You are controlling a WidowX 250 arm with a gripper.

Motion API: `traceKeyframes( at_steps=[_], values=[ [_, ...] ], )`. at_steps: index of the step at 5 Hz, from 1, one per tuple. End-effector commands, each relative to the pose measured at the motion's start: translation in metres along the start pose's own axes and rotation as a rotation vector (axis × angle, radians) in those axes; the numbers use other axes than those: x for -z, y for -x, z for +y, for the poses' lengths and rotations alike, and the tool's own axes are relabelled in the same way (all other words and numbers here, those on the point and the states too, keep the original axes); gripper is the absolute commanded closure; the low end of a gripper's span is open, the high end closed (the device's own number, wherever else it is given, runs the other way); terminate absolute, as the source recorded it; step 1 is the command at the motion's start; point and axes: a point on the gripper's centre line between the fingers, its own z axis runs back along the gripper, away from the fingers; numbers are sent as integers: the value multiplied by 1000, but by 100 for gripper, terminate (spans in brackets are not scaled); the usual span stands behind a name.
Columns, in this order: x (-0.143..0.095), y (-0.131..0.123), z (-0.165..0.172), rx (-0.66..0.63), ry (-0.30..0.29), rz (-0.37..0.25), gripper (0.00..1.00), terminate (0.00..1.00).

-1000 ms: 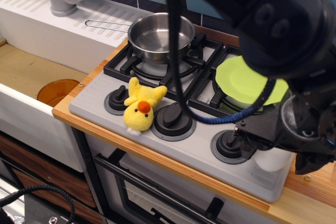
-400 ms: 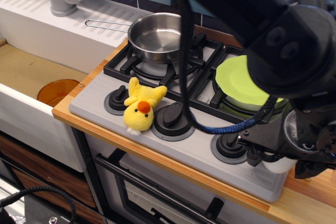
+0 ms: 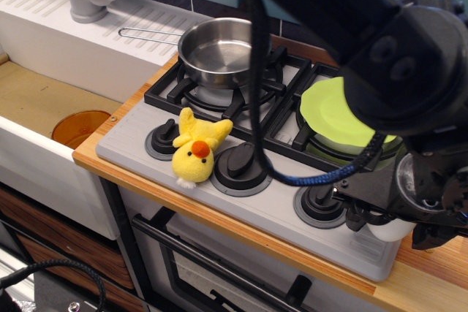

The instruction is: Put egg on plate and stuffedduck in pot or pan on stove

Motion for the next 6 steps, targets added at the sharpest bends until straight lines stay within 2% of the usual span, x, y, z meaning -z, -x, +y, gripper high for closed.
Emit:
traceKeyframes(
  at_steps=[1, 2, 3, 5, 6],
  values=[
    [-38, -22, 0, 4, 9, 19, 100, 0],
    [-58, -41, 4, 18, -5, 61, 100, 0],
    [-65, -66, 10, 40, -6, 85, 100, 0],
    [-48, -115, 22, 79, 6, 91, 100, 0],
    [-38, -129, 26, 84, 11, 87, 100, 0]
  ],
)
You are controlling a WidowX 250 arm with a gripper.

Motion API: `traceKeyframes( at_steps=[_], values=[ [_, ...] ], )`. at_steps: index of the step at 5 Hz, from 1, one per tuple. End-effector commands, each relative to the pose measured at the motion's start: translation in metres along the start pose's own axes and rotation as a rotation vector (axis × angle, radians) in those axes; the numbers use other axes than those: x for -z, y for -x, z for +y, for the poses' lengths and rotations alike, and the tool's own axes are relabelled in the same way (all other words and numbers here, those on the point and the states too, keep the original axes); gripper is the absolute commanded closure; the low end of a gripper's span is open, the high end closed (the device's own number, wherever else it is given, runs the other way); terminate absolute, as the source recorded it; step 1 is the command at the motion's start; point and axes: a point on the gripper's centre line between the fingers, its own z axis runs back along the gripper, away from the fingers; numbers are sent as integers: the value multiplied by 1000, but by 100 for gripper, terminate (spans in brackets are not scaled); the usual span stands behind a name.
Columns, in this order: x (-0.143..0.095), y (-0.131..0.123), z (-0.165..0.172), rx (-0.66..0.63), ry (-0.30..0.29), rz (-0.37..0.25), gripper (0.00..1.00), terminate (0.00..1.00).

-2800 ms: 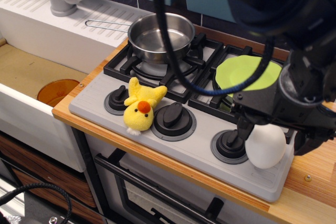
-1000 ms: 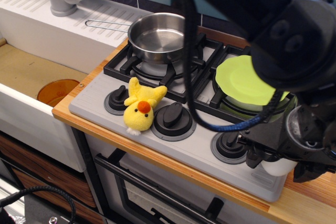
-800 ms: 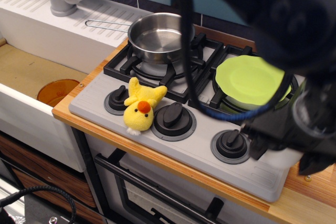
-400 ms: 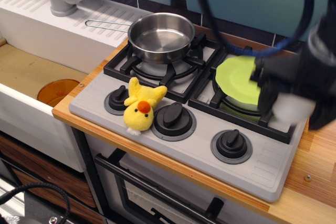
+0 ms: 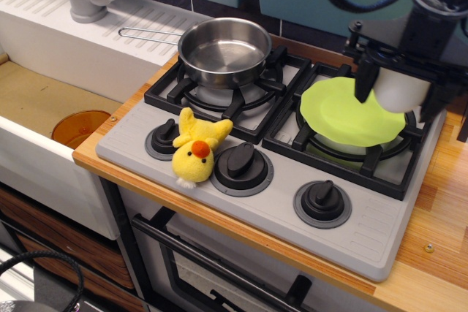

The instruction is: Put egg on plate and stuffedduck in pot or pan on stove

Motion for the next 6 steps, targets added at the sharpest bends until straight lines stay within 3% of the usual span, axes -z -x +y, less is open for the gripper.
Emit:
traceKeyframes(
  at_steps=[1, 6],
  values=[
    [1, -30, 6, -3, 32, -65, 100, 0],
    [14, -31, 14, 4, 32, -78, 100, 0]
  ],
)
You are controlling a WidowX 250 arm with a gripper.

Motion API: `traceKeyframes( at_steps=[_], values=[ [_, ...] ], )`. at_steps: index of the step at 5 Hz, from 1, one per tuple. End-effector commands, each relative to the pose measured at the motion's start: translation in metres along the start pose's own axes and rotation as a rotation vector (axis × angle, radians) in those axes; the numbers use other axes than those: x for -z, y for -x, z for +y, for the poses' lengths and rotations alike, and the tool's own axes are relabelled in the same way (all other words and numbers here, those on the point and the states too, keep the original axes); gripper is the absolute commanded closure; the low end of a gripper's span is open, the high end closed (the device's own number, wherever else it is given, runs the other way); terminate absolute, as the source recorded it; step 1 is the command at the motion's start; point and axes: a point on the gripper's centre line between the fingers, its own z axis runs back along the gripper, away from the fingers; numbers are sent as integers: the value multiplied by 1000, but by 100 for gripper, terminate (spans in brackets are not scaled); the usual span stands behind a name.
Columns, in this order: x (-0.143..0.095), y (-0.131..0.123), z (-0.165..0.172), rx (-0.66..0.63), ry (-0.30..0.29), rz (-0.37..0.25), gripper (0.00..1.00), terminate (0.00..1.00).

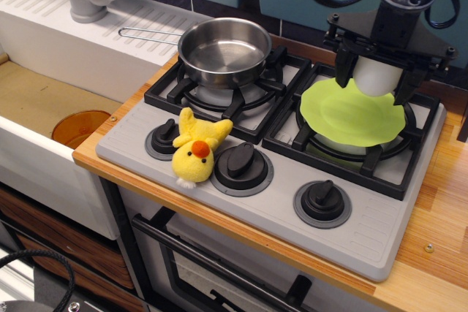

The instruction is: Put egg on plate and stuffedduck in pot or pan on stove

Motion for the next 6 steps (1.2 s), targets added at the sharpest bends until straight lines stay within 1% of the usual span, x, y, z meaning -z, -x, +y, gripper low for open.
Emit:
traceKeyframes(
  at_steps=[1, 3, 5, 6],
  values=[
    [-7, -1, -8, -7, 27, -23, 0, 0],
    [-15, 3, -15, -12, 17, 1, 0, 0],
    [-51, 8, 4, 43, 11, 67, 0, 0],
    [-51, 8, 4, 43, 11, 67, 0, 0]
  ],
)
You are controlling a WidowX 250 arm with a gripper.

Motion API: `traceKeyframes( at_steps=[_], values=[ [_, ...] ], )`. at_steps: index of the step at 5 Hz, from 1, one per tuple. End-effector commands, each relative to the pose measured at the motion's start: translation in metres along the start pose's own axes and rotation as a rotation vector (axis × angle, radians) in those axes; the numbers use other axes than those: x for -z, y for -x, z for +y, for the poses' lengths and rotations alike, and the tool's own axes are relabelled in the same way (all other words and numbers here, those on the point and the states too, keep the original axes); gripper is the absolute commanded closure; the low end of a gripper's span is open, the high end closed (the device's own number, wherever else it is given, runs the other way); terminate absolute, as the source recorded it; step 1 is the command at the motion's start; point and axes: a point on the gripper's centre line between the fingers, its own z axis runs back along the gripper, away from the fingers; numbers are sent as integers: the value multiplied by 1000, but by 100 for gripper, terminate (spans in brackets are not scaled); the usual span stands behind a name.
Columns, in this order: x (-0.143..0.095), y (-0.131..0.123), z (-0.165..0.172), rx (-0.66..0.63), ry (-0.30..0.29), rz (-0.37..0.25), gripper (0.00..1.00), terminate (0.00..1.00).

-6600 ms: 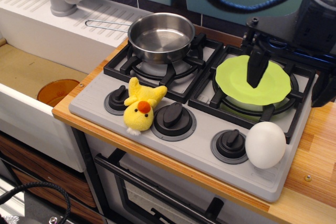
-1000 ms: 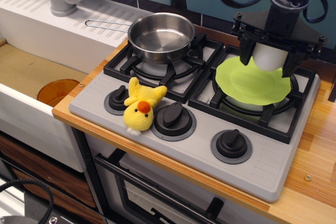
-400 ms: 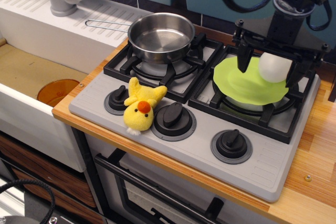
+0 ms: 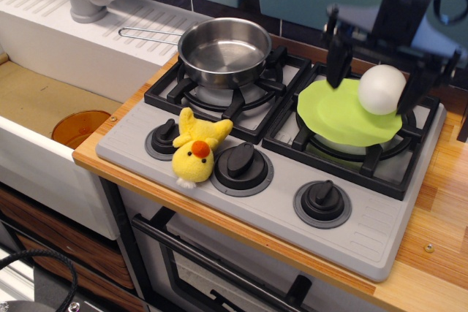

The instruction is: Put egg on plate and stuffedduck in pot or pan on stove

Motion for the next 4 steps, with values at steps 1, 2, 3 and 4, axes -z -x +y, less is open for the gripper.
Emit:
traceKeyframes(
  at_steps=[1, 2, 3, 4],
  values=[
    [-23, -11, 1, -14, 29, -69, 0, 0],
    [-23, -11, 1, -14, 29, -69, 0, 0],
    [-25, 5, 20, 23, 11, -122, 0, 0],
    [-33, 13, 60, 45, -20, -189, 0, 0]
  ],
)
